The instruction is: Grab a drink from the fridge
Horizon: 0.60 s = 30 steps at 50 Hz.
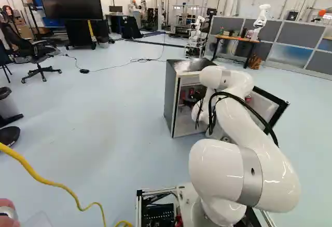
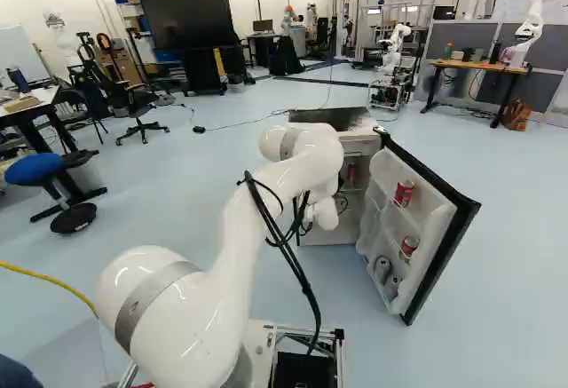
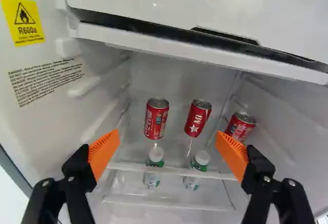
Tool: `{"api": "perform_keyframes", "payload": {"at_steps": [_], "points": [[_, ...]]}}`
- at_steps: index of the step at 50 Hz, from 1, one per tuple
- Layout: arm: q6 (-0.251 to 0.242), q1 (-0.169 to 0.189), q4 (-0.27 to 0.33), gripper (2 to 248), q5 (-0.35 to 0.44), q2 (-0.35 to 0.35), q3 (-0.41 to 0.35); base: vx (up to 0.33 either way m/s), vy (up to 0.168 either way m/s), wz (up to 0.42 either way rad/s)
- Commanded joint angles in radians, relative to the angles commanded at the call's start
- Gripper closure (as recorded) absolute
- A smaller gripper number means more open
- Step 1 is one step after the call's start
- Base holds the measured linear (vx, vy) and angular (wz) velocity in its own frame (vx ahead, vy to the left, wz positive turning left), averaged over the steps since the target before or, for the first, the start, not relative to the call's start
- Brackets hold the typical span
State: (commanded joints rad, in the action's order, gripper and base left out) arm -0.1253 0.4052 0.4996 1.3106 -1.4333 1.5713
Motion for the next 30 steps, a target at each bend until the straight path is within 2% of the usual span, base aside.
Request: {"api": "perform_keyframes", "payload": {"at_steps": [16, 30], "points": [[0.000, -0.008, 0.002, 3, -0.032, -0.044, 0.079, 0.000, 0.000, 0.000], [0.000, -0.011, 0.002, 3, -0.077, -0.062, 0.111, 0.000, 0.000, 0.000]]}}
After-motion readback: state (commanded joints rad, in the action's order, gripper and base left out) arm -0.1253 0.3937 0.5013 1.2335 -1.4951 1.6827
